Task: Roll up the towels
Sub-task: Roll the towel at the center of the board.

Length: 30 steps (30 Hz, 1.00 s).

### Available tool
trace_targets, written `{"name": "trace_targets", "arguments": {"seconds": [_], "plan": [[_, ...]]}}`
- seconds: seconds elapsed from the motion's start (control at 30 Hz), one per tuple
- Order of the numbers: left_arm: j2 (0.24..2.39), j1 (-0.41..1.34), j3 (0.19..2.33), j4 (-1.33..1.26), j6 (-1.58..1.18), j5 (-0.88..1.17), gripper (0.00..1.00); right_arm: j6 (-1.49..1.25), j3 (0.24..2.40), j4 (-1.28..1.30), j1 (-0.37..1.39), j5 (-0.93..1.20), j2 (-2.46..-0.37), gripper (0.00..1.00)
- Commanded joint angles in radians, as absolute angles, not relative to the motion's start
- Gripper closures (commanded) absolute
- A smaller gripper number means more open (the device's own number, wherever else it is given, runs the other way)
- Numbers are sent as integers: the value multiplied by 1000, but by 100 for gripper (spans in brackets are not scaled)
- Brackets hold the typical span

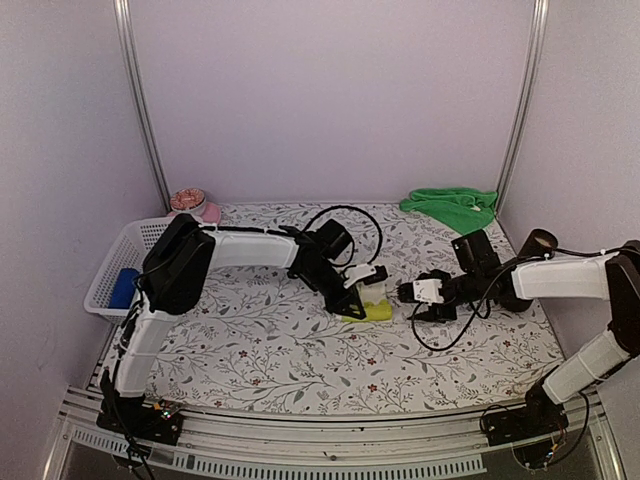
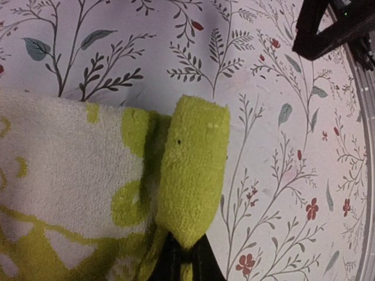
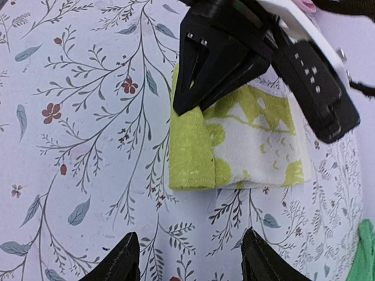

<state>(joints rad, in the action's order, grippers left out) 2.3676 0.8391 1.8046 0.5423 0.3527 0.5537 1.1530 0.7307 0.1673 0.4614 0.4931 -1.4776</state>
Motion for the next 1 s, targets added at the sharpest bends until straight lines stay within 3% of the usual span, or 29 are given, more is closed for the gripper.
{"name": "trace_targets", "arguments": {"seconds": [0.0, 0.53, 0.83, 0.9, 0.97], "plan": [[2447, 818, 1860, 732, 312, 646, 100, 1157, 659, -125, 582, 352, -1444, 40], [2508, 772, 1907, 726, 214, 734, 100, 1067, 730, -301, 781, 76, -1724, 47], [2520, 767, 1899, 727, 212, 752, 100, 1045, 772, -304, 793, -4, -1821, 65], [2522, 768, 1900, 728, 211, 752, 100, 1043, 773, -303, 793, -10, -1828, 71], [2520, 767, 1902, 727, 209, 750, 100, 1045, 773, -293, 795, -7, -1829, 84]]}}
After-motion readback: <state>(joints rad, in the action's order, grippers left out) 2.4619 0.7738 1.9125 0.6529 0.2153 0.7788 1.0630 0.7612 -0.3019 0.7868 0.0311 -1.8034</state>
